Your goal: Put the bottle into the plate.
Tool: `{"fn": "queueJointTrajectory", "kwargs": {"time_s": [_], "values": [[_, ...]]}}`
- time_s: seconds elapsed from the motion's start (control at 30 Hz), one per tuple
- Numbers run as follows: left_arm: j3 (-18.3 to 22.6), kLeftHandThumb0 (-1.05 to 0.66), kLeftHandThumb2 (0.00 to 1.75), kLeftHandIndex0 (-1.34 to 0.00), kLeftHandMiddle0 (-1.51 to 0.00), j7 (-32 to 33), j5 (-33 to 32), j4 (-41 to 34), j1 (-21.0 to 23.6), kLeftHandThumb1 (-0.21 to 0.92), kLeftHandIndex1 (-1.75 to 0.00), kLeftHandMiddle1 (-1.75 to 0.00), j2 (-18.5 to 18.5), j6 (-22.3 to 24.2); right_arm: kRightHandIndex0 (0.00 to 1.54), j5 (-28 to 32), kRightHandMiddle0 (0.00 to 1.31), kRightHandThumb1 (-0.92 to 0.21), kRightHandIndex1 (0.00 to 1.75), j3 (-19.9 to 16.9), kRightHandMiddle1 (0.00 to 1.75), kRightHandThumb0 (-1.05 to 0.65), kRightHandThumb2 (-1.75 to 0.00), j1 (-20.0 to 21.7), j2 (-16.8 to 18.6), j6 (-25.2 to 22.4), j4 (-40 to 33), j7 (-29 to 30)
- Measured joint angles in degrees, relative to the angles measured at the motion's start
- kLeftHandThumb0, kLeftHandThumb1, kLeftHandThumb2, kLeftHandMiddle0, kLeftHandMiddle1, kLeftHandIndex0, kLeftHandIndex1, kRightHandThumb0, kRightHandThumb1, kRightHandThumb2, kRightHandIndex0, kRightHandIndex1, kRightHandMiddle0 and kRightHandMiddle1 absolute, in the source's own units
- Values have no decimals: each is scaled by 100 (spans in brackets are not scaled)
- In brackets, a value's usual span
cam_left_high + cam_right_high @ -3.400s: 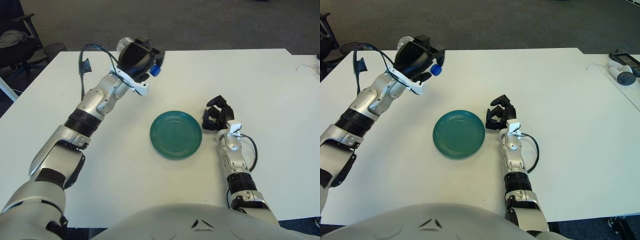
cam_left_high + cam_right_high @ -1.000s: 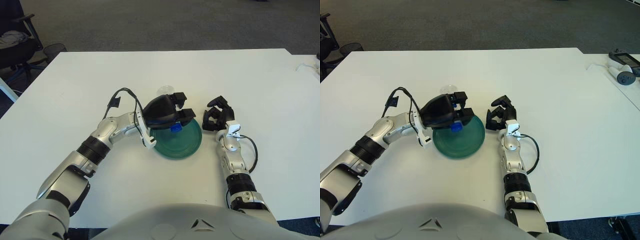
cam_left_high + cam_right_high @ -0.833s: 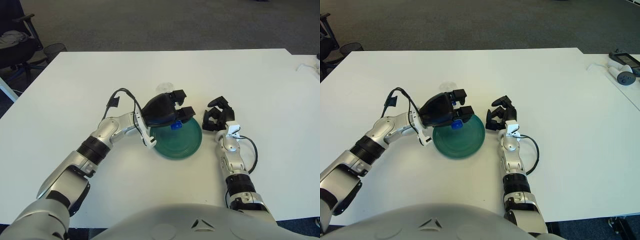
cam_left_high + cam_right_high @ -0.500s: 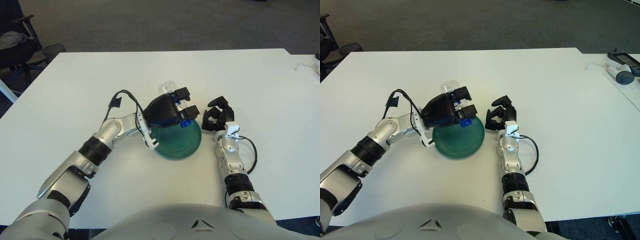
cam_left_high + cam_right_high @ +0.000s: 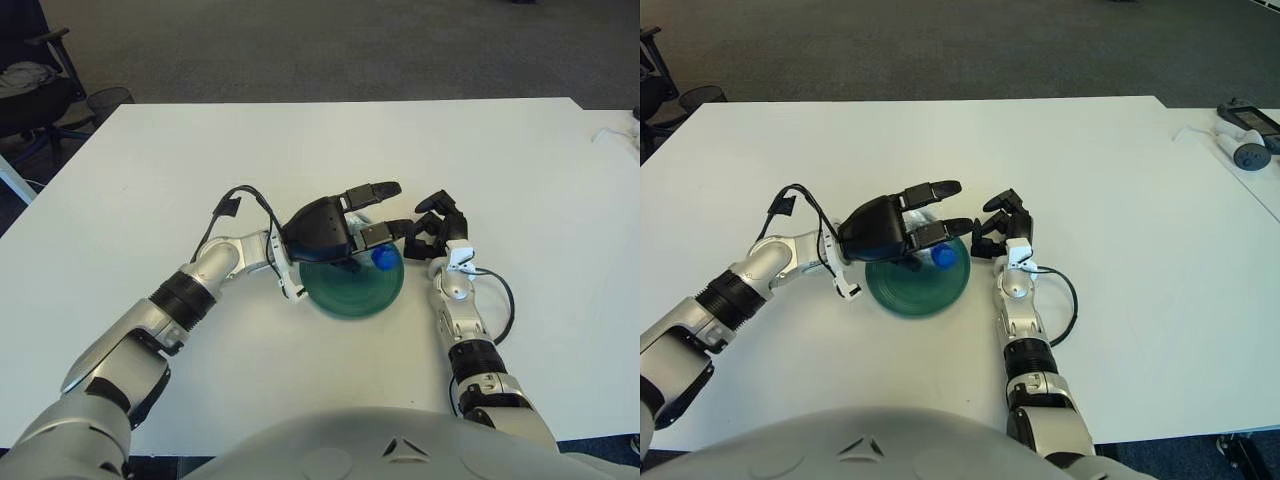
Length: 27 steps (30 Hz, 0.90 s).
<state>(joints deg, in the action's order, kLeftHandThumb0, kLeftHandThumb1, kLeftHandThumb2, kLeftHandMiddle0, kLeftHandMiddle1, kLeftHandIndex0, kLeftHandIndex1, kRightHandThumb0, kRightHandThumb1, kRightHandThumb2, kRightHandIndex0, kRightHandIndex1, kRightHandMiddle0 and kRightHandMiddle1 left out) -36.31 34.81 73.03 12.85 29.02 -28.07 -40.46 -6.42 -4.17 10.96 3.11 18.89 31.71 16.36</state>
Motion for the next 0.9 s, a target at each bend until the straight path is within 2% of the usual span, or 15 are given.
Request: {"fn": "queueJointTrajectory", "kwargs": {"time_s": [0.6, 0.77, 0.9], "values": [[-89, -94, 107, 0, -7, 125, 29, 70, 66, 92, -18, -1, -118, 24, 94, -330, 68, 6, 158, 174, 175, 0, -169, -14, 20, 523, 258, 560], [-88, -93, 107, 0, -7, 134, 23, 72, 99, 92, -18, -1, -154, 23, 95, -345, 68, 7, 158, 239, 175, 0, -169, -199, 54, 510, 19, 527], [-88, -93, 108, 0, -8, 162, 18, 74, 137, 92, -19, -1, -157, 22, 96, -236, 69, 8, 157, 241, 175, 0, -171, -235, 52, 506, -27, 261]]}}
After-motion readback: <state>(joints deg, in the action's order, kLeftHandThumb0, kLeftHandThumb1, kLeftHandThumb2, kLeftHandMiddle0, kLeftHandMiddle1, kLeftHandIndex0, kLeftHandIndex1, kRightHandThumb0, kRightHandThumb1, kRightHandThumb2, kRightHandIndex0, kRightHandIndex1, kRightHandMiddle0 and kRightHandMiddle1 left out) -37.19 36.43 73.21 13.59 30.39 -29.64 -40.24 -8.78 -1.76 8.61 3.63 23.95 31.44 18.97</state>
